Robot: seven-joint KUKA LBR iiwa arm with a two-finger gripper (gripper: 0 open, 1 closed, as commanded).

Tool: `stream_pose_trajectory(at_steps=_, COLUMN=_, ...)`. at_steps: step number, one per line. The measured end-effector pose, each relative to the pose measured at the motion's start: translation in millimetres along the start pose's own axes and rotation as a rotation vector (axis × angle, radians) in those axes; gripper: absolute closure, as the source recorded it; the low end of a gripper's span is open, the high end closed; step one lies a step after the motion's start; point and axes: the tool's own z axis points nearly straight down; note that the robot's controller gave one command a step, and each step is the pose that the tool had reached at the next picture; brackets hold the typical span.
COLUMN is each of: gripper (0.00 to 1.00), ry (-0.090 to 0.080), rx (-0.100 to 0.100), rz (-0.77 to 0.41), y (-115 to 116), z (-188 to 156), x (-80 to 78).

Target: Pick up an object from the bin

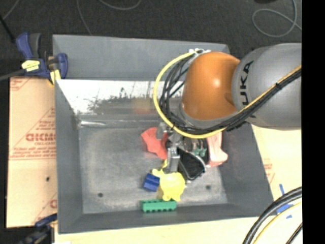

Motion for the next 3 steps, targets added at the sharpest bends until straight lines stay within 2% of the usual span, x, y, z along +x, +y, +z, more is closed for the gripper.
stream_pose_trajectory(at_steps=1, gripper=0.0, ry=-0.006, rx=0.0, rz=0.001, y=-0.3, z=-4.3, x=-0.4)
stream_pose_trajectory(at_steps=2, gripper=0.0, ry=-0.012, rx=0.001, rz=-0.276, y=-16.3, z=41.0, x=5.6)
stream_pose_trajectory(at_steps=3, gripper=0.0, ry=-0.003, rx=0.0, rz=-0.401, y=-38.3, z=57.3, x=25.8)
